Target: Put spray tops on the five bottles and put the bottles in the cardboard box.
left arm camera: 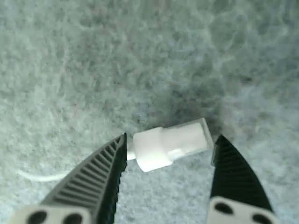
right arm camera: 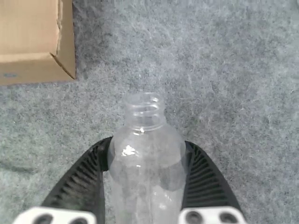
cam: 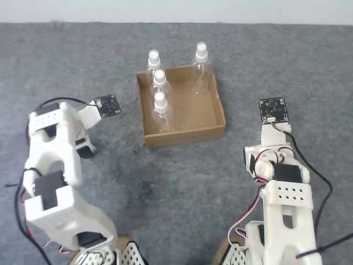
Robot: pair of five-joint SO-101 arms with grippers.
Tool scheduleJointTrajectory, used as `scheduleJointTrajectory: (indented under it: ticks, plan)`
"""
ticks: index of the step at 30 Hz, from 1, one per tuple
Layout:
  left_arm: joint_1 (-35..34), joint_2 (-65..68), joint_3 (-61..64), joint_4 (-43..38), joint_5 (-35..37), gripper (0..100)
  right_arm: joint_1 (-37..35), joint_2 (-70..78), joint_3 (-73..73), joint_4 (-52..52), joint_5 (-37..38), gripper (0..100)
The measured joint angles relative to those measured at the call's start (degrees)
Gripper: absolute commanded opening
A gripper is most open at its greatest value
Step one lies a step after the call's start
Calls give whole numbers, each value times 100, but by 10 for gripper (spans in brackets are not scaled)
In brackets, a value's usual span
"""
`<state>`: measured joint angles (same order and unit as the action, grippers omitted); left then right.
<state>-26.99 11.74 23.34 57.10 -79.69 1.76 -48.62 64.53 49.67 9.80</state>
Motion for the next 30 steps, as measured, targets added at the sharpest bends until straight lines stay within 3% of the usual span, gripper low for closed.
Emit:
scheduleJointTrajectory:
  ticks: [16, 22, 27, 30]
  plan:
    - [0, -9, 220, -246, 9, 145, 0, 0, 0, 0, 0, 41]
    - [0, -9, 167, 237, 413, 150, 0, 0, 0, 0, 0, 41]
    - [0, 0, -308, 659, 1064, 236, 0, 0, 0, 0, 0, 41]
    - [26, 0, -589, 941, 1301, 235, 0, 0, 0, 0, 0, 41]
